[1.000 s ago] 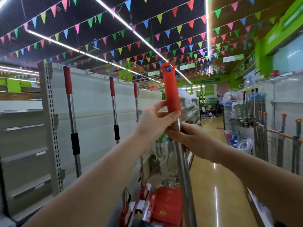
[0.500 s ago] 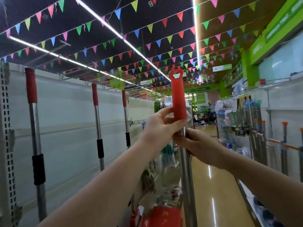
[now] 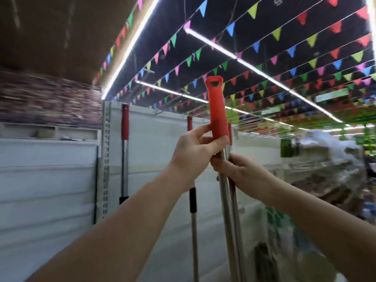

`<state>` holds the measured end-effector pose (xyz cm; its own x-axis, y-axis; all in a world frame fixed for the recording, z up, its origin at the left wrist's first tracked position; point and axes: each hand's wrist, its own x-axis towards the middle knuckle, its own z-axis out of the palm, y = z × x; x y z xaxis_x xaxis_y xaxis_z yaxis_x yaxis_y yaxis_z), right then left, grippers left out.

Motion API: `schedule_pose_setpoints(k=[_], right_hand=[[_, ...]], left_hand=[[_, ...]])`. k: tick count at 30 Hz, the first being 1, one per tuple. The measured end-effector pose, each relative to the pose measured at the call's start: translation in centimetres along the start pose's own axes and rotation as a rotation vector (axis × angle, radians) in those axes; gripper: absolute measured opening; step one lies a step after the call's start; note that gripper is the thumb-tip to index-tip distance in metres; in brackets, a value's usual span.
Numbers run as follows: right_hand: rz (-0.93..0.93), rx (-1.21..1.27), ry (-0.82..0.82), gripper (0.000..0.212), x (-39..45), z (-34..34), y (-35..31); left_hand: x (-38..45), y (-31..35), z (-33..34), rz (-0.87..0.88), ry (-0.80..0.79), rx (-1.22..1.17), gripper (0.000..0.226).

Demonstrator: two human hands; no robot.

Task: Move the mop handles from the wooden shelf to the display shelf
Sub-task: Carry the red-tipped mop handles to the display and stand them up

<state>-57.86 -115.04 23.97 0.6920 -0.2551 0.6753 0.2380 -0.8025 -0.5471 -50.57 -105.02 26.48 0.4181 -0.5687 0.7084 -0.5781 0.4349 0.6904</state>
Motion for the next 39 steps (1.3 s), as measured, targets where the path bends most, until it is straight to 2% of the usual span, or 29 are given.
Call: schedule_pose_setpoints(k=[5,8,13,22,25,29,39], right_hand=[[-0.087,0.045,-0.017,0.032,4.7,2.7,1.6],[-0.124,0.080,-0.058,0.034,7.2,4.2,2.4],[-0.178,0.186,-0.107,0.031,10.3,6.6,3.7],[-0.359,0.402,-0.290,0.032,14.5,10.7,3.9],[-0.374,0.444,-0.307,0.031,15.8,11.5,4.0],[-0.384,0.447,-0.307,0.043,17.5,11.8,3.8],[-0.331,0.444,-0.435,0.042,20.6,10.7,2.5]], left_hand=[[2.8,-2.1,-2.8,0.023,0.061,0.059,0.017],[4.2,-3.1,-4.3,0.022,0.104,0.083,0.017],[5.9,-4.4,-6.2,-0.020,0.193,0.194,0.030],[6.5,-4.5,-8.5,-0.027,0.435,0.437,0.028],[7.3,-4.4,-8.7,-0.026,0.503,0.502,0.030],[8.5,-4.2,-8.7,-0.055,0.568,0.584,0.038],[11.4,-2.7,-9.6,-0.095,0.636,0.816,0.032]])
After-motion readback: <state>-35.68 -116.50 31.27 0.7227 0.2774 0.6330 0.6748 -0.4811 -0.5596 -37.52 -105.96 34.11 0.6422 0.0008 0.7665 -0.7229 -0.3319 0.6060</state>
